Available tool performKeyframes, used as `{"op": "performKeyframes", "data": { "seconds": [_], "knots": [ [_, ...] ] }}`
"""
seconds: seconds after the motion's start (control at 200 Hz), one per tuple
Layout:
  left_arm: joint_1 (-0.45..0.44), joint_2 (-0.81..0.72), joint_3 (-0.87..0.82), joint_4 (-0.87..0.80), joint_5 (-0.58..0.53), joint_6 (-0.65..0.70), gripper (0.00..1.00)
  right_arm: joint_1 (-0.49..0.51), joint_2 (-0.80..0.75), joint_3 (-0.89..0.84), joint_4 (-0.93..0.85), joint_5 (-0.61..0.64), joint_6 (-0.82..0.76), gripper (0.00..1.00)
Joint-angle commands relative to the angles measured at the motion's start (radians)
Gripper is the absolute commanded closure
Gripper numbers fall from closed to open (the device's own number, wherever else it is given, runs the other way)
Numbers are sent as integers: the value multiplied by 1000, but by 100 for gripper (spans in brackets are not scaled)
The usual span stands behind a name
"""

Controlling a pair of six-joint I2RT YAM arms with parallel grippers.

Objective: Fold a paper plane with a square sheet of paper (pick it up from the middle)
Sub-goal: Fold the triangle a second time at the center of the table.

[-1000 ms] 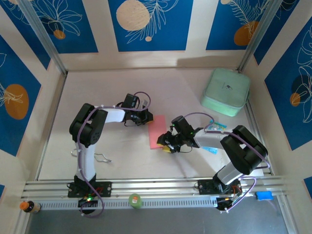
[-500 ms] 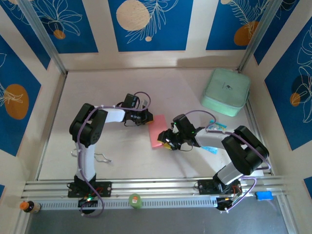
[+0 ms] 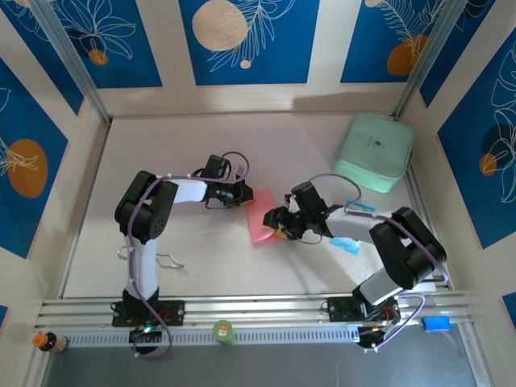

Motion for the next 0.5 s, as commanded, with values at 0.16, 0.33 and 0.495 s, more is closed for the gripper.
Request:
{"op": "performKeyframes", "data": {
  "seconds": [0.16,0.33,0.495],
  "knots": [
    [4,26,-3,-87,-38,0,90,-48,62,46,62,-127,-97,41],
    [4,22,1,-92,-36,0,90,-85,105,63,82,-197,-130,43],
    [4,20,3,-92,-37,0,90,-114,138,60,130,-274,-144,46]
  ]
}}
